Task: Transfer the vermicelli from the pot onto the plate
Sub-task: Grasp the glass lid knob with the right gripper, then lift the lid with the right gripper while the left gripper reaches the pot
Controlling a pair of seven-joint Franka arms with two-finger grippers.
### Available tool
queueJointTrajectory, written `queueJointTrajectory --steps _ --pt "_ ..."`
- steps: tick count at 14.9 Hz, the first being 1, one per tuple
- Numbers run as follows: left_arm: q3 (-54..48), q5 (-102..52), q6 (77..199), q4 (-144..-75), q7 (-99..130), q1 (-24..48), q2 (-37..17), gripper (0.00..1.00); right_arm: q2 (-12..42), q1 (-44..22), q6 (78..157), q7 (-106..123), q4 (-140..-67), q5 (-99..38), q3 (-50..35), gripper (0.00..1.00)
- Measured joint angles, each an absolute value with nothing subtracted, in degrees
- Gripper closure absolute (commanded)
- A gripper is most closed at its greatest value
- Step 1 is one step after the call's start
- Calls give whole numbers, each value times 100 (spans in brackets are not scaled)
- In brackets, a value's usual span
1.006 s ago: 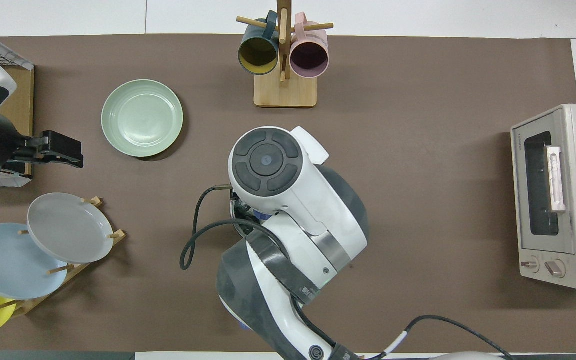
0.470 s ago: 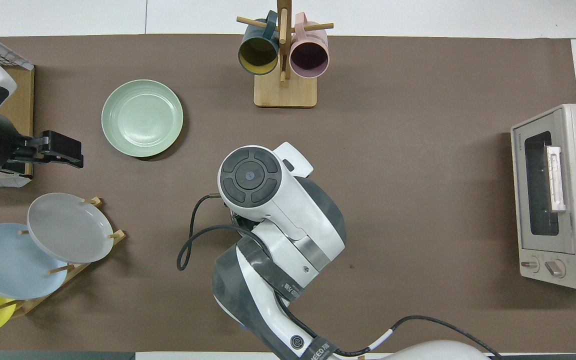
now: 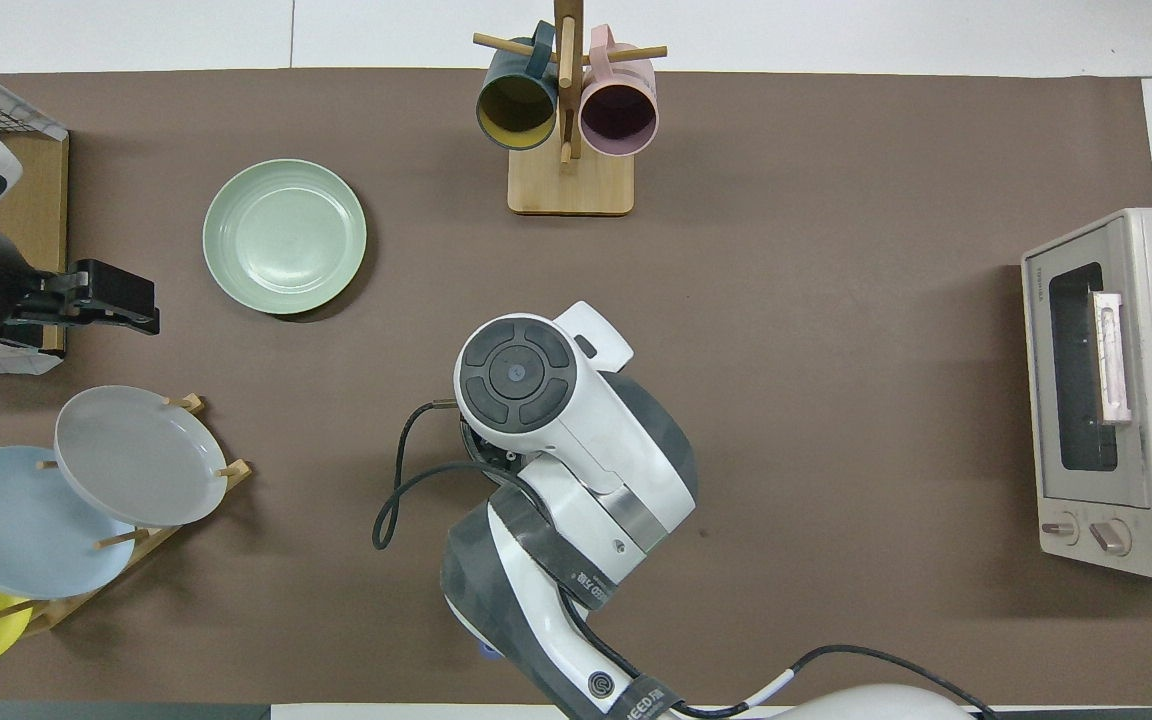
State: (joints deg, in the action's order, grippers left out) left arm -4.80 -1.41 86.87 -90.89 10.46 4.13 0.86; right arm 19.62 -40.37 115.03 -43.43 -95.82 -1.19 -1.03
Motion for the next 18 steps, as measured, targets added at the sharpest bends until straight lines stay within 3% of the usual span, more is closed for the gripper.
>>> queueJointTrajectory --steps 6,11,18 --pt "-481 -141 8704 -9089 1046 405 86 0 1923 -4049 11577 -4343 -9597 -125 -121 47" --pt "-498 -141 8752 -9089 1046 405 86 0 1920 -4047 11543 -4321 -9562 -123 -118 60" --pt "-569 -221 8850 -9096 1046 418 87 0 1844 -3525 10413 -3314 -8748 -114 -57 61"
